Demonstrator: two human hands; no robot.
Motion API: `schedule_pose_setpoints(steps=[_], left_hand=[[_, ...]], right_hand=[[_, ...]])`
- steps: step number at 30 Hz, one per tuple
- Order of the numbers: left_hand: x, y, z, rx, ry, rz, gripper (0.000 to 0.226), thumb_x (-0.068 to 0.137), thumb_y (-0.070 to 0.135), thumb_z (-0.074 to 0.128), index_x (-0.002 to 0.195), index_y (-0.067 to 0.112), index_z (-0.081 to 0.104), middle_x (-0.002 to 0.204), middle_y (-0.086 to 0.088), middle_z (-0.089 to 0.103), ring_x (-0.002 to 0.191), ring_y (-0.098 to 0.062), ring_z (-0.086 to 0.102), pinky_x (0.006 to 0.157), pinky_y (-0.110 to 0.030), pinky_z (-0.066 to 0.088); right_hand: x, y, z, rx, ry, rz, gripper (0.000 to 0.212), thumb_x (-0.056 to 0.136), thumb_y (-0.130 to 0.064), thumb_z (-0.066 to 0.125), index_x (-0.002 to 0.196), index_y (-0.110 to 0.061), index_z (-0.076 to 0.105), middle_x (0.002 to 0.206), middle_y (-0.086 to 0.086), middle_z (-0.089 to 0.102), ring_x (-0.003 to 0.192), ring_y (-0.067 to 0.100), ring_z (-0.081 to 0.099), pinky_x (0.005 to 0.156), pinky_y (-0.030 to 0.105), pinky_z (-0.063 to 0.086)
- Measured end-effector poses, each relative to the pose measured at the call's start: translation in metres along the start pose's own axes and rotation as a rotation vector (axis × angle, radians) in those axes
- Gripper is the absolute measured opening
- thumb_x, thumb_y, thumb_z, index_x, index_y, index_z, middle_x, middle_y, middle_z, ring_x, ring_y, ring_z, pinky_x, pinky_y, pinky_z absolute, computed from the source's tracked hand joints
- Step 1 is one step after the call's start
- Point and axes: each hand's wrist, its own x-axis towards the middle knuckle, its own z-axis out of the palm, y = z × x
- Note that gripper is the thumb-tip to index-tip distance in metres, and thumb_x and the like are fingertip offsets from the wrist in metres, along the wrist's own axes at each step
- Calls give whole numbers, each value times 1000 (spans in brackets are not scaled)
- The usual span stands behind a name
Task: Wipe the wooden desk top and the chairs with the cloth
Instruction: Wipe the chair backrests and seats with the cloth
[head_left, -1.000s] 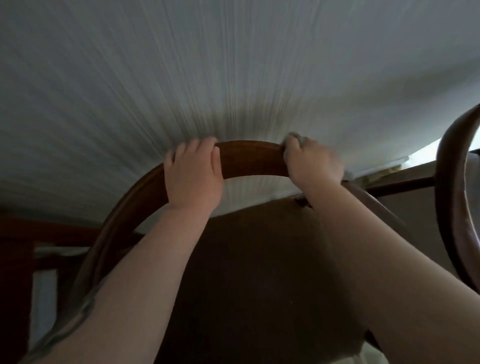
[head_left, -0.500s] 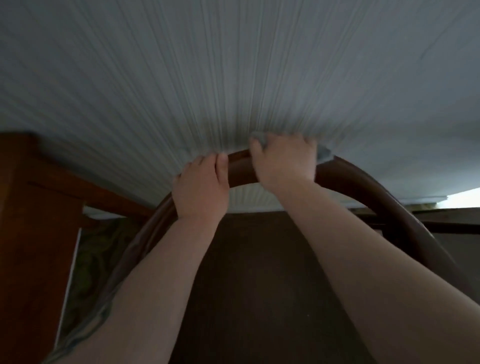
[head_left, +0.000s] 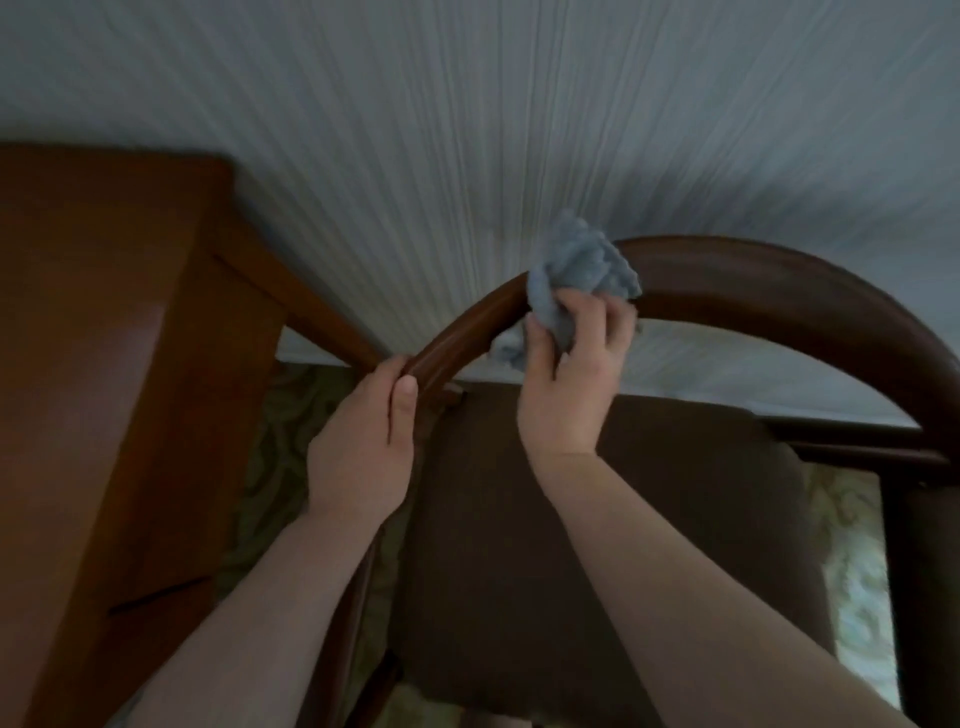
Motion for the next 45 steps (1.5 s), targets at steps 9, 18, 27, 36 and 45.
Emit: schedule_pose_setpoints(steps=[9, 18, 27, 36, 45], left_hand=[[-72, -51, -3, -11, 122, -270, 48, 92, 51, 9, 100, 25, 49, 87, 6, 55, 77, -15, 53, 59, -28, 32], [-95, -49, 0, 106, 186, -360, 31, 100, 40, 16, 101, 23, 42, 82, 7, 48, 65, -8, 41, 49, -19, 20], [-97, -52, 1, 99, 195, -364, 35, 103, 39, 16, 104, 21, 46, 86, 8, 46, 74, -10, 43, 56, -24, 22], [-98, -58, 3, -21, 486, -323, 26, 100, 23, 37, 119, 18, 54, 118, 2, 54, 104, -11, 52, 81, -25, 36], [-214, -25, 144, 8, 70, 22, 42, 94, 15, 42, 135, 21, 50, 154, -1, 33, 146, -20, 19, 120, -44, 5]], right_hand=[[-44, -29, 18, 79, -305, 53, 26, 90, -12, 62, 114, -19, 55, 124, 5, 46, 108, 18, 50, 92, 38, 48], [-69, -39, 16, 148, -550, 79, 22, 94, -18, 59, 113, -24, 52, 120, -7, 39, 106, 9, 48, 91, 28, 46], [-127, -1, -28, 1, -969, -34, 22, 94, -15, 56, 116, -18, 56, 114, -3, 45, 95, 5, 47, 87, 13, 38], [-210, 108, -127, -153, -833, 432, 18, 93, -17, 57, 110, -24, 55, 104, -4, 48, 96, 13, 51, 75, 22, 38], [-269, 149, -130, -497, -772, 269, 29, 85, -16, 64, 113, -15, 61, 109, 4, 51, 105, 25, 47, 88, 36, 41]])
